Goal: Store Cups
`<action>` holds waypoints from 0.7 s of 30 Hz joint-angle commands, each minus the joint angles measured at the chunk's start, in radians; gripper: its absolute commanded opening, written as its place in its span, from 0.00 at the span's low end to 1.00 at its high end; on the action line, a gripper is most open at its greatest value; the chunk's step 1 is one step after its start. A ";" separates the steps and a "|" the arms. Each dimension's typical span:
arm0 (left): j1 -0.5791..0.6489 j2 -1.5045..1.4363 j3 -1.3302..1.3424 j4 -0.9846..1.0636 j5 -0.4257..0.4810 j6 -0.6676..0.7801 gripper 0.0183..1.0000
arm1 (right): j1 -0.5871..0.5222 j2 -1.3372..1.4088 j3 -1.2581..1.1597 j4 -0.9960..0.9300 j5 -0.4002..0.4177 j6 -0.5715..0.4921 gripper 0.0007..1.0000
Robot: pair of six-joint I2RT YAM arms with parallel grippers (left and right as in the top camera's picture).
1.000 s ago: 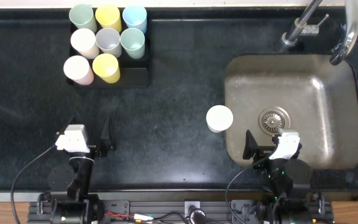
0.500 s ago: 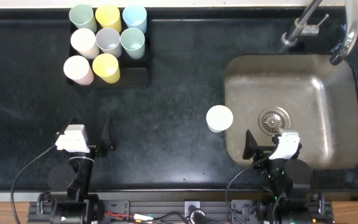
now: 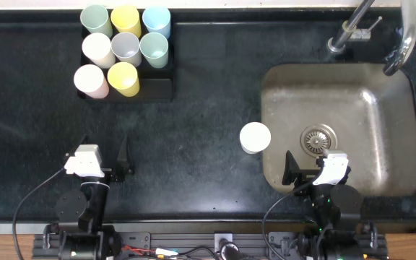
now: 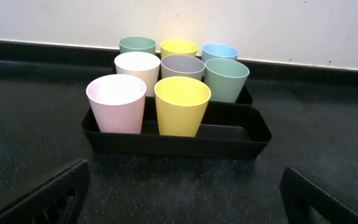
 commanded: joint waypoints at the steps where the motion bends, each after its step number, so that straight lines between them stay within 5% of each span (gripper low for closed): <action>1: -0.004 -0.012 -0.002 -0.005 -0.016 0.018 1.00 | 0.000 -0.005 -0.015 -0.015 -0.004 0.003 1.00; 21: -0.004 -0.012 -0.002 -0.005 -0.016 0.018 1.00 | 0.000 -0.005 -0.015 -0.015 -0.011 0.004 1.00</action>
